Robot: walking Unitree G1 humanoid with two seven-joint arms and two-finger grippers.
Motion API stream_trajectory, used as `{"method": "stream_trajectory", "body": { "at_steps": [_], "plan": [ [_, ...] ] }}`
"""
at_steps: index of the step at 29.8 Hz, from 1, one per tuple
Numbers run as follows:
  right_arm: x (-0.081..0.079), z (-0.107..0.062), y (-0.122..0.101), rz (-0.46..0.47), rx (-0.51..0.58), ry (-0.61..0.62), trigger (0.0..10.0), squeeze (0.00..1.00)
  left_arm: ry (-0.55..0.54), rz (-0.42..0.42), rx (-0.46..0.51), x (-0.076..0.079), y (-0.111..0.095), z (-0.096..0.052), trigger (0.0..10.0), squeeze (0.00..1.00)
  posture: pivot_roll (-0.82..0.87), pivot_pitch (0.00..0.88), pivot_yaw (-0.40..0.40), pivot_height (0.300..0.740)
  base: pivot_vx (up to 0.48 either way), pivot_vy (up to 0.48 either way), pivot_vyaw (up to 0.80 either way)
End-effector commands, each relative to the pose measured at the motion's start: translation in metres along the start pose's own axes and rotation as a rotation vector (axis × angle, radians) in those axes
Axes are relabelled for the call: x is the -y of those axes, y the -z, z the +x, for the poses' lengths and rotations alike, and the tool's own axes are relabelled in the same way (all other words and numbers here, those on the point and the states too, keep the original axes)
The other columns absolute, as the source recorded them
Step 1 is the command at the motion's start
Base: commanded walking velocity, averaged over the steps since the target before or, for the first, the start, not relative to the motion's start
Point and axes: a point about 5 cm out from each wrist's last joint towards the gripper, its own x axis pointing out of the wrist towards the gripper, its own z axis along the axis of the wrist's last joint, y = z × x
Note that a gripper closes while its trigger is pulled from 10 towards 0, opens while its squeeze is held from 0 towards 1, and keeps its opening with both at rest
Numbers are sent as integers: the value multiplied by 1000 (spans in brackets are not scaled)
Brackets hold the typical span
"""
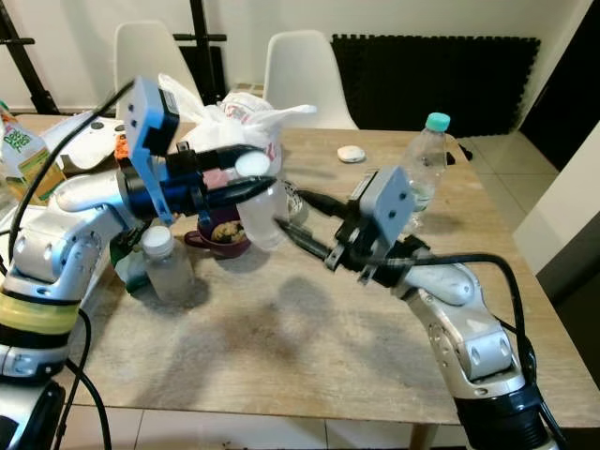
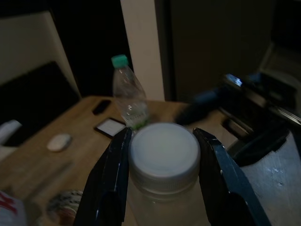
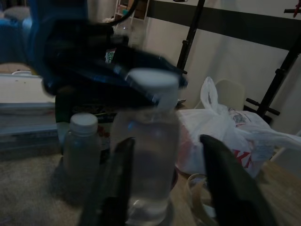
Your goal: Restocking fridge
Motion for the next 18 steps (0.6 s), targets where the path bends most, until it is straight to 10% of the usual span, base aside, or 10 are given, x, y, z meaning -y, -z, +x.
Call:
{"method": "stream_trajectory", "body": {
  "at_steps": [1,7,8,10,11,18],
  "plan": [
    [5,0,1,17,-2,28,10000,1000,9,32,13,5,-7,1,10000,0,-36,35,-18,740,0,0,0],
    [-1,3,-3,71,22,-41,10000,1000,11,30,9,9,-5,4,10000,0,-10,41,-23,740,0,0,0],
    [-5,4,-4,92,25,-81,10000,216,2,37,11,8,-6,5,10000,0,-6,42,-26,740,0,0,0],
    [-7,4,-5,105,27,-107,10000,216,-5,42,12,7,-7,6,10000,0,-4,42,-27,740,0,0,0],
    [-9,3,-5,106,18,-121,10000,0,-15,47,14,6,-7,7,10000,0,-3,42,-33,740,0,0,0],
    [-16,6,-1,113,-21,-153,10000,0,-54,60,46,5,-12,17,10000,0,-9,43,-48,740,0,0,0]
  ]
}}
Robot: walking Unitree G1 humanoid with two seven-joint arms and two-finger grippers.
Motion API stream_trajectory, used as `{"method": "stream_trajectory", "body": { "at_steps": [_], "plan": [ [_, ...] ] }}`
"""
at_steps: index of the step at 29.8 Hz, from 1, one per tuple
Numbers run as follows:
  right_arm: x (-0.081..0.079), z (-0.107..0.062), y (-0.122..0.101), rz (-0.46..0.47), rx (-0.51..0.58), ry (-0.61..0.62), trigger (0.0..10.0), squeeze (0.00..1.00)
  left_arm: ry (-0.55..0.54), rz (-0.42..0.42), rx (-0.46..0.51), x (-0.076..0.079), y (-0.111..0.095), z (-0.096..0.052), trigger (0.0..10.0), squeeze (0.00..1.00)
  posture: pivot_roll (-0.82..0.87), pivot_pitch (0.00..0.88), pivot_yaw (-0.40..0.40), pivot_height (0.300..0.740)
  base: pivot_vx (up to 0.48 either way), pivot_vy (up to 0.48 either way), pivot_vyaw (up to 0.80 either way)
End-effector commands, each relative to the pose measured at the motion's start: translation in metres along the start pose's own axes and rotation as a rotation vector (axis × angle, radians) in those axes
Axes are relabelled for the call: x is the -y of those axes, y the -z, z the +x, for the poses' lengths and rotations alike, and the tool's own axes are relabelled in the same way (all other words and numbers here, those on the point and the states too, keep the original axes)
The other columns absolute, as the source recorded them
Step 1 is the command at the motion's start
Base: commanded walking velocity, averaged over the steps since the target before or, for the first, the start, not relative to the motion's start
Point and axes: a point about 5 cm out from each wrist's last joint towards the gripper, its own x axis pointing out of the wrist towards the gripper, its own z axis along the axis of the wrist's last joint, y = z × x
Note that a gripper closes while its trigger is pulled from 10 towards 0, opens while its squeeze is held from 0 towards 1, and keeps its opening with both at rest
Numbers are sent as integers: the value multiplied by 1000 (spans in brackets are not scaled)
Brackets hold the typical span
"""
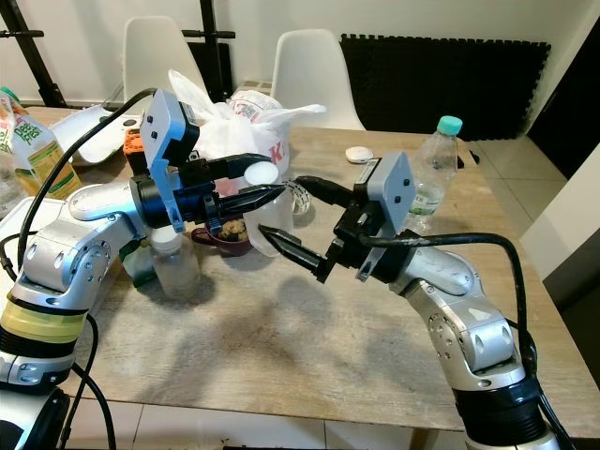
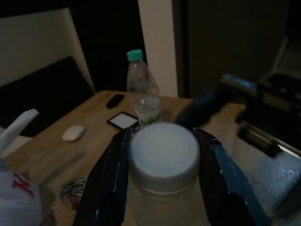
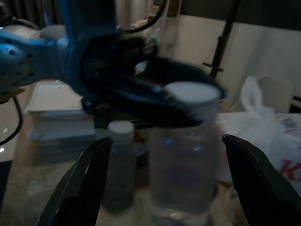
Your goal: Restocking fridge
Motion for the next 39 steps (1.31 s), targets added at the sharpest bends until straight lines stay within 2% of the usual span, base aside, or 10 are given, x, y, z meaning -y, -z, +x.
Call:
{"method": "stream_trajectory", "body": {
  "at_steps": [1,4,8,10,14,19,23,32,33,39],
  "plan": [
    [-5,1,2,13,-14,-17,10000,0,-1,39,44,2,-9,9,10000,0,-9,43,-48,740,0,0,0],
    [-4,13,15,61,-26,45,10000,0,-8,44,54,8,-7,19,10000,0,-1,45,-67,740,0,0,0],
    [-2,17,17,72,-27,77,10000,0,-6,43,56,10,-6,21,10000,0,-2,45,-68,740,0,0,0],
    [4,27,18,91,-13,146,10000,0,8,33,64,14,-5,25,10000,0,-16,43,-50,740,0,0,0],
    [6,34,20,113,-5,184,10000,0,22,32,66,15,-5,27,10000,0,-13,41,-48,740,0,0,0],
    [9,36,26,119,-23,218,10000,0,32,32,78,16,-9,27,10000,0,-3,38,-50,740,0,0,0],
    [18,38,27,143,-15,291,10000,0,42,37,82,19,-11,25,10000,0,4,38,-50,740,0,0,0],
    [23,40,21,128,11,321,10000,0,23,47,44,17,-2,24,10000,0,6,36,-52,740,0,0,0],
    [24,38,19,103,-1,321,10000,0,8,65,12,15,4,25,10000,0,6,37,-51,740,0,0,0],
    [22,35,18,70,-16,297,10000,0,-1,79,-28,14,12,25,10000,0,4,40,-48,740,0,0,0]
  ]
}}
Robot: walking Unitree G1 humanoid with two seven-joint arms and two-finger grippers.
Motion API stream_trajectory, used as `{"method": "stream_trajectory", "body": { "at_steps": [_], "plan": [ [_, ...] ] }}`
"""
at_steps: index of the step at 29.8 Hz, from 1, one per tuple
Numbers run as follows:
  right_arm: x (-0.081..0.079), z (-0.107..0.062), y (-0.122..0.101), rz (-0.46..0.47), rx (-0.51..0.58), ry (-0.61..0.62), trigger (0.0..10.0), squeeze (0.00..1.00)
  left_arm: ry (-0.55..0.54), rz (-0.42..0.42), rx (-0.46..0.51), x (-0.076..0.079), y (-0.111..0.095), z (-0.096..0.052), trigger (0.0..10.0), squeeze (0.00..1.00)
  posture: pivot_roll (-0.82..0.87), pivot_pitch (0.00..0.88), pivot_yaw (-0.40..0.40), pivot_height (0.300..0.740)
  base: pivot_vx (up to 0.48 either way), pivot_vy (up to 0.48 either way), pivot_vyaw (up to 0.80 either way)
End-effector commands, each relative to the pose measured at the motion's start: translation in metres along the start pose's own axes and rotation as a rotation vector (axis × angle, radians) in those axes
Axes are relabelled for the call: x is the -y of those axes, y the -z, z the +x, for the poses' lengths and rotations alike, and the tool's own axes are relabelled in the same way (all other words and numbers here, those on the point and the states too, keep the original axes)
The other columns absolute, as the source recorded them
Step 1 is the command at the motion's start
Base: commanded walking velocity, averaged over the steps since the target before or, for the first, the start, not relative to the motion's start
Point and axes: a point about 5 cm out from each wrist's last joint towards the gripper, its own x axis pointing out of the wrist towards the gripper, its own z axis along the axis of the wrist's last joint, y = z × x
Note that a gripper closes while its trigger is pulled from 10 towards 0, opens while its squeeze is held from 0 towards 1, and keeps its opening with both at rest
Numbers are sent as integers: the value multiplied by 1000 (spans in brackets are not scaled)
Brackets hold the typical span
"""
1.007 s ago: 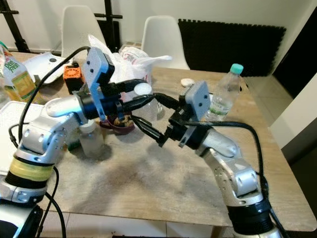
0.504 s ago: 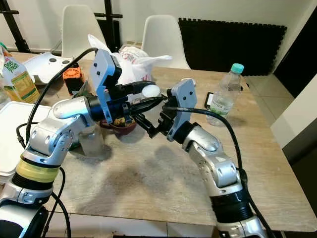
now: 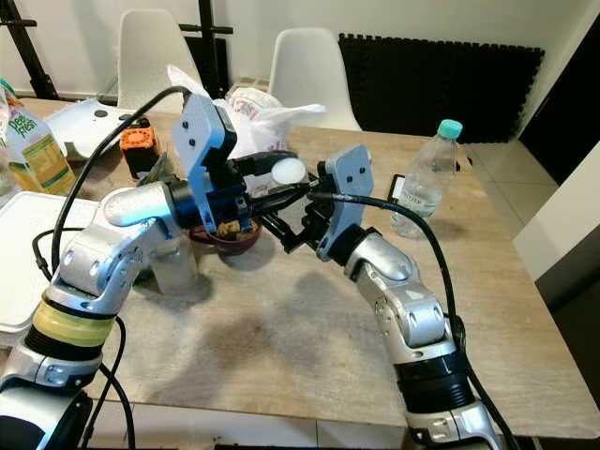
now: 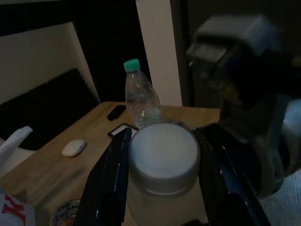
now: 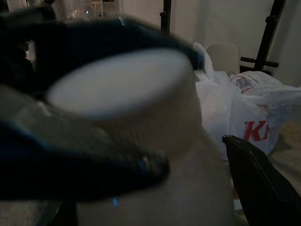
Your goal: Restocking fridge
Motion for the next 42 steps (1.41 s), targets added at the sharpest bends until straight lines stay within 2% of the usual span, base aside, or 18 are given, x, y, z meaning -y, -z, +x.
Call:
{"method": "stream_trajectory", "body": {
  "at_steps": [1,8,17,26,28,29,30,31,32,33,34,35,36,42],
  "plan": [
    [2,-4,-8,-39,25,9,10000,0,1,7,-18,1,6,1,10000,0,1,43,-47,740,0,0,0],
    [1,-5,-7,-46,20,1,10000,0,-25,1,-29,-2,10,-1,10000,0,1,45,-47,740,0,0,0],
    [5,-6,2,-50,-17,20,10000,0,-28,-1,10,-5,0,-3,10000,0,9,46,-46,740,0,0,0],
    [5,-6,3,-50,-17,22,10000,0,-21,2,10,-4,0,-2,10000,0,7,47,-46,740,0,0,0],
    [5,-6,2,-51,-17,20,7059,0,-20,1,10,-4,0,-2,10000,0,6,47,-46,740,0,0,0],
    [5,-6,2,-51,-17,20,7059,0,-20,1,10,-4,0,-2,10000,0,6,47,-46,740,0,0,0],
    [5,-6,2,-51,-17,18,2549,0,-20,0,10,-3,0,-2,10000,0,6,48,-46,740,0,0,0],
    [5,-6,2,-51,-17,18,2549,0,-20,0,10,-3,0,-2,10000,0,6,48,-46,740,0,0,0],
    [5,-6,2,-51,-16,17,0,0,-21,0,11,-4,0,-2,10000,0,6,48,-46,740,0,0,0],
    [5,-6,2,-52,-15,15,0,0,-22,0,12,-4,0,-2,10000,0,6,48,-47,740,0,0,0],
    [5,-6,2,-52,-15,14,2235,0,-23,0,13,-4,0,-1,10000,0,7,48,-48,740,0,0,0],
    [5,-6,2,-52,-15,14,2235,0,-23,0,13,-4,0,-1,10000,0,7,48,-48,740,0,0,0],
    [5,-6,2,-52,-15,14,10000,0,-23,0,14,-4,0,-1,10000,0,7,48,-48,740,0,0,0],
    [8,-6,2,-58,-18,34,10000,0,-14,-5,28,-1,-1,0,10000,0,4,47,-51,740,0,0,0]
  ]
}}
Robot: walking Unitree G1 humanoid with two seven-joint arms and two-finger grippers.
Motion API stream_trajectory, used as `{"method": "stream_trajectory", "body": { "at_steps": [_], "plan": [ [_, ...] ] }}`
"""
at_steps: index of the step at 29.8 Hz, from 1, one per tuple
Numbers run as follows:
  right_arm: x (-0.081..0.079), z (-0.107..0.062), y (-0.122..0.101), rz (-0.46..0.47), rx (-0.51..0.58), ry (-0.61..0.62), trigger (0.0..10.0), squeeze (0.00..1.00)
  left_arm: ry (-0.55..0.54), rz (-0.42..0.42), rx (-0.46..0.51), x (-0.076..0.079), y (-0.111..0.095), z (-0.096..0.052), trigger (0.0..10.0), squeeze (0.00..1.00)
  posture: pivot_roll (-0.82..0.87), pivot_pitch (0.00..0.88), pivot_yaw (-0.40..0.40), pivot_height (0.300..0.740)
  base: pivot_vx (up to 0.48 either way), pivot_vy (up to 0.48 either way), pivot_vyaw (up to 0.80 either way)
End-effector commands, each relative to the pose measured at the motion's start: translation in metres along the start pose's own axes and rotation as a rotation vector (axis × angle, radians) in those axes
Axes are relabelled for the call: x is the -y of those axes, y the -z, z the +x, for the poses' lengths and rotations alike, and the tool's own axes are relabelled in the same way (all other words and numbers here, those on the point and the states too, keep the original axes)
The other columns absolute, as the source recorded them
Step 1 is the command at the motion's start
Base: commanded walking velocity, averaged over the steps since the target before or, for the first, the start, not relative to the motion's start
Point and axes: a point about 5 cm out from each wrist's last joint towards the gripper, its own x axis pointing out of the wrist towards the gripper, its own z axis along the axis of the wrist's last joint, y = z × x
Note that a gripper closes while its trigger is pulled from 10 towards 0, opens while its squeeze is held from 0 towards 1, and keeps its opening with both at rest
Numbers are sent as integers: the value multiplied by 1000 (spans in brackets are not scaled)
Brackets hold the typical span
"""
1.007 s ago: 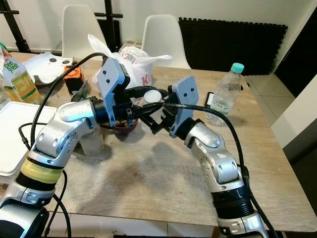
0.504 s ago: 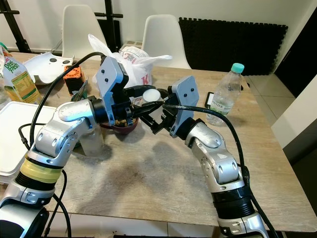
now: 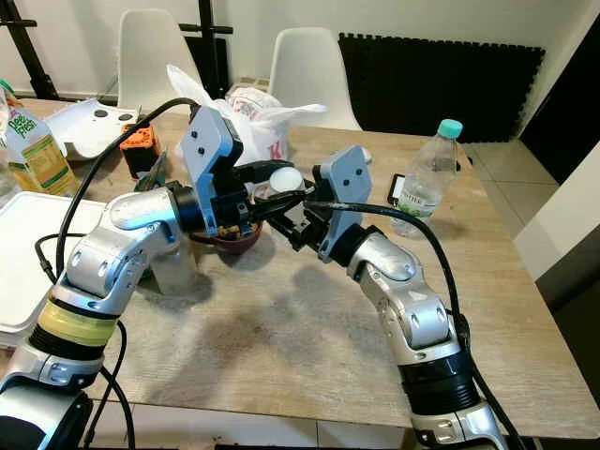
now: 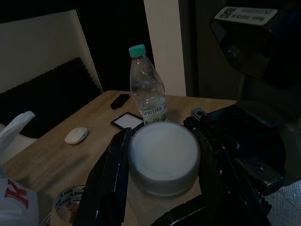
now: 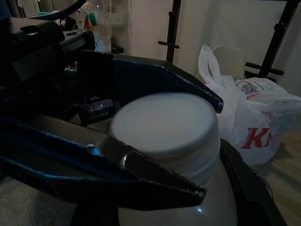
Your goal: Restocking fridge
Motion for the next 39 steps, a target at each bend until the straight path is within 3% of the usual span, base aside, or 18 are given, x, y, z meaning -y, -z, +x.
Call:
{"method": "stream_trajectory", "body": {
  "at_steps": [1,2,3,11,12,17,20,21,23,25,29,31,38,39],
  "plan": [
    [9,-5,4,-9,-15,60,10000,0,12,8,48,3,-7,1,10000,620,3,46,-52,740,0,0,0],
    [9,-5,4,-9,-15,60,10000,0,12,8,48,3,-7,1,10000,620,3,46,-52,740,0,0,0],
    [10,-5,4,-12,-16,60,10000,0,13,-4,51,4,-7,2,10000,1000,3,47,-53,740,0,0,0],
    [11,-5,5,-13,-22,71,10000,0,29,-85,85,7,-9,1,10000,1000,2,45,-58,740,0,0,0],
    [11,-5,5,-14,-25,78,10000,0,39,-104,109,7,-11,-2,10000,0,1,45,-58,740,0,0,0],
    [23,-8,6,-17,-21,163,10000,0,-46,-157,210,-7,-22,-16,10000,0,0,43,-65,740,0,0,0],
    [50,-21,5,-4,-10,356,10000,0,-213,-213,297,-27,-29,-32,10000,0,0,38,-61,740,0,0,0],
    [50,-21,5,-4,-10,356,10000,0,-213,-213,297,-27,-29,-32,10000,0,0,38,-61,740,0,0,0],
    [68,-32,5,15,0,507,10000,0,-307,-185,268,-36,-27,-43,10000,0,10,31,-43,740,0,0,0],
    [75,-39,4,42,33,578,10000,0,-323,-168,227,-36,-23,-46,10000,0,33,39,-20,740,0,0,0],
    [84,-49,12,79,60,714,10000,0,-344,-148,135,-30,-11,-48,10000,0,52,55,0,740,0,0,0],
    [90,-61,30,88,27,844,10000,0,-391,-145,52,-15,12,-37,10000,0,27,74,5,740,0,0,0],
    [93,-78,42,22,-16,955,10000,0,-481,-131,6,6,35,-20,10000,0,13,82,4,740,0,0,0],
    [95,-86,40,4,14,1014,10000,0,-546,-11,2,20,39,-11,10000,0,5,91,5,740,0,0,0]
  ]
}}
